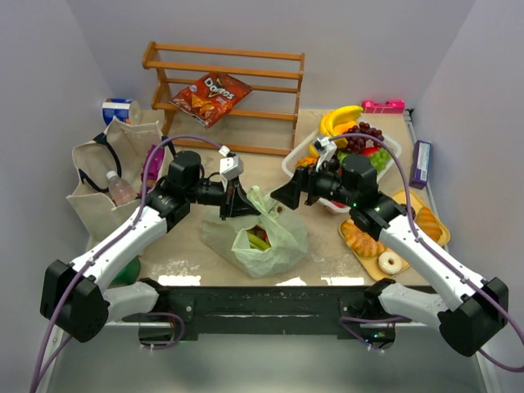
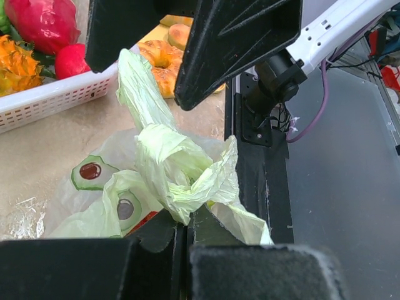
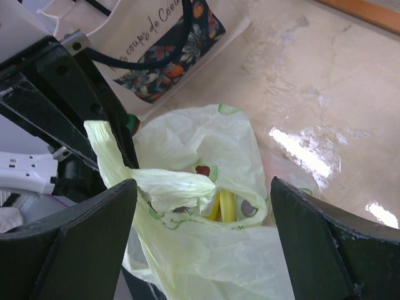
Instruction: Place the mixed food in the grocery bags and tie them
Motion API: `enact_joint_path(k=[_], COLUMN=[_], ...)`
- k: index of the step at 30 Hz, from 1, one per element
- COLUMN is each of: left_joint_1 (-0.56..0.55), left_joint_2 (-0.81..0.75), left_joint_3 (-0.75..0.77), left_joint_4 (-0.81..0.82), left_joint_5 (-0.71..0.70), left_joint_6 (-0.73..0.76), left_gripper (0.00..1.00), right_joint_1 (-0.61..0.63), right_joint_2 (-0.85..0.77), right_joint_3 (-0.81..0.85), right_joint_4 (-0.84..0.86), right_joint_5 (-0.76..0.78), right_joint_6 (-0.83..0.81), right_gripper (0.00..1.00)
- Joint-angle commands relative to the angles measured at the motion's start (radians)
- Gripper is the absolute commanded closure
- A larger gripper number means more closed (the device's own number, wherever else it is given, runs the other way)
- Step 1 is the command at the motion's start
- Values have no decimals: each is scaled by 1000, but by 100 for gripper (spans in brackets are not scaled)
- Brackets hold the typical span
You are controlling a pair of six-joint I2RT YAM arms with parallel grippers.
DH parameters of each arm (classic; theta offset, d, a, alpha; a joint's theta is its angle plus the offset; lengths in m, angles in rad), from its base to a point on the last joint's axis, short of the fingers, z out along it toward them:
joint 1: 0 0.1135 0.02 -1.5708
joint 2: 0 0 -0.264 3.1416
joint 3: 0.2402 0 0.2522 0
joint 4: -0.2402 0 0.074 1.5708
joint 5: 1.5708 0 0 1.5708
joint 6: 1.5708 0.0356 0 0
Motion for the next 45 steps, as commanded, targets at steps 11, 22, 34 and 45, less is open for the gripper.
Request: enact_joint_path(k=[11, 22, 34, 45], left_joint_1=[3, 4, 6, 7], left_joint_2=[-30, -6, -18, -87], left_joint_3=[-1, 16, 16, -45], left_joint_4=[32, -15, -9, -6], left_joint_5=[-54, -209, -234, -144], left_joint_6=[23, 14, -23, -89], left_gripper=[100, 100, 100, 85], right_joint_1=[13, 312, 447, 460], right_joint_2=[-23, -34, 53, 103], right_joint_3=[-2, 38, -163, -205], right_joint_4=[141, 107, 216, 315], right_joint_5=[-46, 161, 300, 333], right_joint_6=[87, 98, 191, 133], right_gripper=[97, 100, 100, 100])
